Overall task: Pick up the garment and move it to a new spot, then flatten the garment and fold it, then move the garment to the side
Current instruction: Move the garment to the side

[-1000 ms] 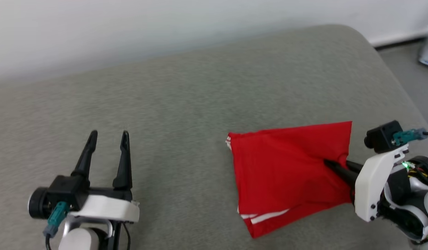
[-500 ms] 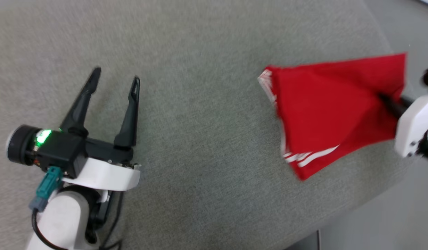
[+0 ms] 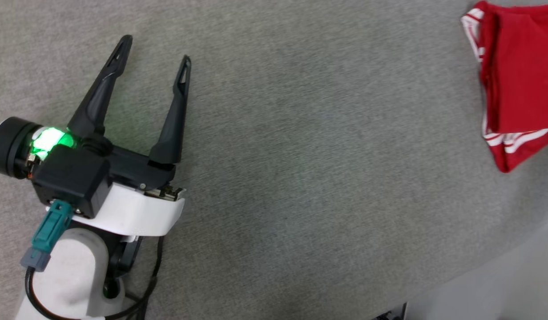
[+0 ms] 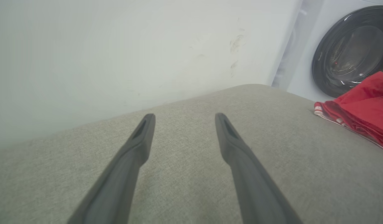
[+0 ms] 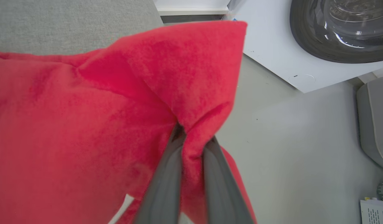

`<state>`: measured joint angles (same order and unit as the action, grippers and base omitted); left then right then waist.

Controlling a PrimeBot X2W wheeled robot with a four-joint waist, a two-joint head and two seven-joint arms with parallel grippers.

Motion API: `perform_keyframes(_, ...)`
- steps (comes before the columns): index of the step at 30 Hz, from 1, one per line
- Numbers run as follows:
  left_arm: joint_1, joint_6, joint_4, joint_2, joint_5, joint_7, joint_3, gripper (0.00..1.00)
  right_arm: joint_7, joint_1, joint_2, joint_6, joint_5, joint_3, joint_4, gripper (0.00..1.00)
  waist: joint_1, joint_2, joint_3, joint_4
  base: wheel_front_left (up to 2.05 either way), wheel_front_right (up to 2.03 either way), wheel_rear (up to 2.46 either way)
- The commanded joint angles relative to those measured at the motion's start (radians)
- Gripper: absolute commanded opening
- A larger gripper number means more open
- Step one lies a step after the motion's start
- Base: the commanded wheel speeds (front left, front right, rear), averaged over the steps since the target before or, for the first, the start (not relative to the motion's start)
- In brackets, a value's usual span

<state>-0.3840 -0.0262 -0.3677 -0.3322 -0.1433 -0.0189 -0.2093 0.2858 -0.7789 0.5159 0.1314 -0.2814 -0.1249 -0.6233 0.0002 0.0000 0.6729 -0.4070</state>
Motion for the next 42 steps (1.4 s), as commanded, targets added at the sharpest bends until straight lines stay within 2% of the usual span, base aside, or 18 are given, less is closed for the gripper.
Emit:
perform_keyframes(1, -0.02, -0.001, -0.009, 0.001, 0.008, 0.005, -0.001, 1.0, -0.013, -0.022, -0.013, -0.002, 0.006, -0.006, -0.015, 0.0, -0.0002, 0.0, 0.013, 0.014, 0.0, 0.0, 0.0)
perform_keyframes(2, -0.022, -0.001, -0.013, 0.001, 0.008, 0.005, -0.004, 1.0, -0.023, -0.029, -0.02, -0.002, 0.013, -0.014, -0.039, 0.0, -0.0002, 0.0, 0.018, 0.018, 0.0, 0.0, 0.0)
perform_keyframes(3, -0.025, -0.001, -0.015, 0.002, 0.009, 0.006, -0.006, 1.0, -0.04, -0.036, -0.024, -0.002, 0.029, -0.018, -0.057, 0.1, -0.0002, 0.0, 0.021, 0.021, 0.0, 0.0, 0.0)
perform_keyframes(4, -0.028, -0.001, -0.017, 0.002, 0.008, 0.007, -0.008, 1.0, -0.062, -0.047, -0.031, -0.002, 0.038, -0.029, -0.076, 0.25, -0.0002, 0.0, 0.024, 0.023, 0.0, 0.0, 0.0)
perform_keyframes(5, -0.033, -0.001, -0.019, 0.003, 0.007, 0.007, -0.01, 1.0, -0.076, -0.052, -0.042, -0.002, 0.043, -0.037, -0.096, 0.72, -0.0002, 0.0, 0.026, 0.026, 0.0, 0.0, 0.0)
perform_keyframes(6, -0.035, 0.0, -0.019, 0.003, 0.007, 0.007, -0.012, 1.0, -0.098, -0.058, -0.043, -0.002, 0.061, -0.043, -0.114, 1.0, -0.0002, 0.0, 0.027, 0.028, 0.0, 0.0, 0.0)
perform_keyframes(13, -0.011, 0.011, 0.009, 0.011, -0.01, -0.016, -0.009, 1.0, -0.286, -0.081, -0.052, -0.002, 0.167, -0.132, -0.189, 1.0, -0.0002, 0.0, -0.017, 0.043, 0.0, 0.0, 0.0)
perform_keyframes(17, 0.016, 0.023, 0.047, 0.03, -0.025, -0.046, -0.015, 1.0, -0.378, -0.055, -0.05, -0.002, 0.225, -0.186, -0.199, 1.0, -0.0002, 0.0, -0.085, 0.066, 0.0, 0.0, 0.0)
perform_keyframes(22, 0.07, 0.045, 0.121, 0.063, -0.051, -0.098, -0.016, 1.0, -0.472, 0.001, -0.058, -0.002, 0.22, -0.196, -0.168, 1.0, -0.0002, 0.0, -0.198, 0.109, 0.0, 0.0, 0.0)
perform_keyframes(31, 0.201, 0.084, 0.246, 0.114, -0.099, -0.169, -0.013, 1.0, -0.516, 0.202, -0.139, -0.002, 0.181, -0.159, -0.027, 1.0, -0.0002, 0.0, -0.382, 0.194, 0.0, 0.0, 0.0)
perform_keyframes(42, 0.281, 0.103, 0.378, 0.155, -0.152, -0.213, 0.001, 1.0, -0.479, 0.514, -0.312, -0.001, 0.136, -0.068, 0.255, 1.0, -0.0002, 0.0, -0.521, 0.31, 0.0, 0.0, 0.0)
